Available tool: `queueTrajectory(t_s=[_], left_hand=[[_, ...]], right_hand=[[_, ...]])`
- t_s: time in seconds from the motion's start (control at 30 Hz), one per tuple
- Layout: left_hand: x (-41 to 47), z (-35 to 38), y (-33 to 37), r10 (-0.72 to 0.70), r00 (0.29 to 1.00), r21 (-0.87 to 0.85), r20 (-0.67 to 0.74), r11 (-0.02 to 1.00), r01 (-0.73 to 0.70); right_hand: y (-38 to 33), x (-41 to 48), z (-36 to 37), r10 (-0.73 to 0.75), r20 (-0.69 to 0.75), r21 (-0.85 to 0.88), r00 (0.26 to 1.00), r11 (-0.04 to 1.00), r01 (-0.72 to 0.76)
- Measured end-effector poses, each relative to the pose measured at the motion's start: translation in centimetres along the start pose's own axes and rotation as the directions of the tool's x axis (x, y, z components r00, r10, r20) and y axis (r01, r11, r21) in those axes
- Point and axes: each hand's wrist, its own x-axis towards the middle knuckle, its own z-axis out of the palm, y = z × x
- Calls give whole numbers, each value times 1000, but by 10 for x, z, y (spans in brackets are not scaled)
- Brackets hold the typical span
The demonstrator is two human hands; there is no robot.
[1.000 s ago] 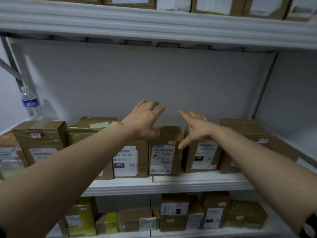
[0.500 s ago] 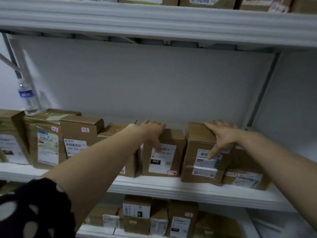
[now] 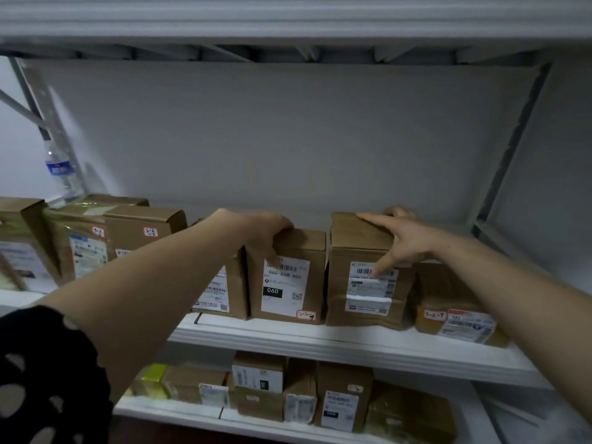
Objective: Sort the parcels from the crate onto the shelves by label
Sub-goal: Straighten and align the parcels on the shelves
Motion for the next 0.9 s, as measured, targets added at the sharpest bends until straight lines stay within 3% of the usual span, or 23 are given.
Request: queueTrajectory(t_s=[0.3,0.57,0.8,0.9], left_hand=[[2,3,-8,41,999,-44,-20,998,-41],[-12,-8,-30,-61,981,223,186,975,18],[-15,-1,-29,49,999,243,13,969,-51],[-14,-2,-28,65,998,228,0,972,-63]], right_hand=[[1,0,-4,7,41,23,999,1000,-8],[1,6,0,7,41,-6,999,1000,-7],[2,5,-3,8,58,5,998,1000,-8],[3,3,-4,7,64,9,998,1000,-7]])
